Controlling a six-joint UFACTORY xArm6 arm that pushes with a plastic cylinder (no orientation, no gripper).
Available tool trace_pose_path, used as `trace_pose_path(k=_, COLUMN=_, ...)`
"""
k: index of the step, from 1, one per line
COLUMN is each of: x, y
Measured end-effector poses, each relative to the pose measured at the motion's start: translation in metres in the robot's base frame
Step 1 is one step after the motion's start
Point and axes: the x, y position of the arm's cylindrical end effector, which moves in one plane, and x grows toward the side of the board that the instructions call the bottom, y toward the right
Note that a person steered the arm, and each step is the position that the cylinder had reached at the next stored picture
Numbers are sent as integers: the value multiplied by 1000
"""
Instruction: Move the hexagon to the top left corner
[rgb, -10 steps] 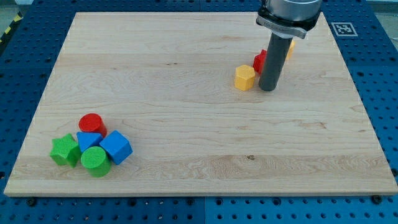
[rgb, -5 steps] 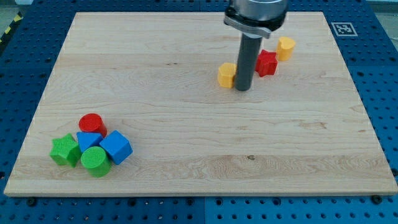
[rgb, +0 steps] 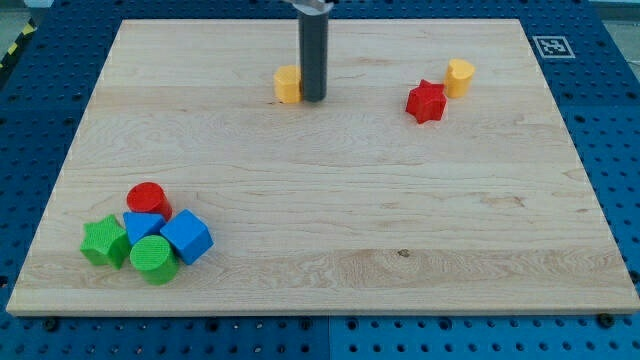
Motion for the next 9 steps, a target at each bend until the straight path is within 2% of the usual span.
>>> trace_pose_path(k=3, x=-16, y=-84)
trace_pose_path(k=8, x=-17, y=-131)
trace_pose_path(k=9, x=-35, y=-131)
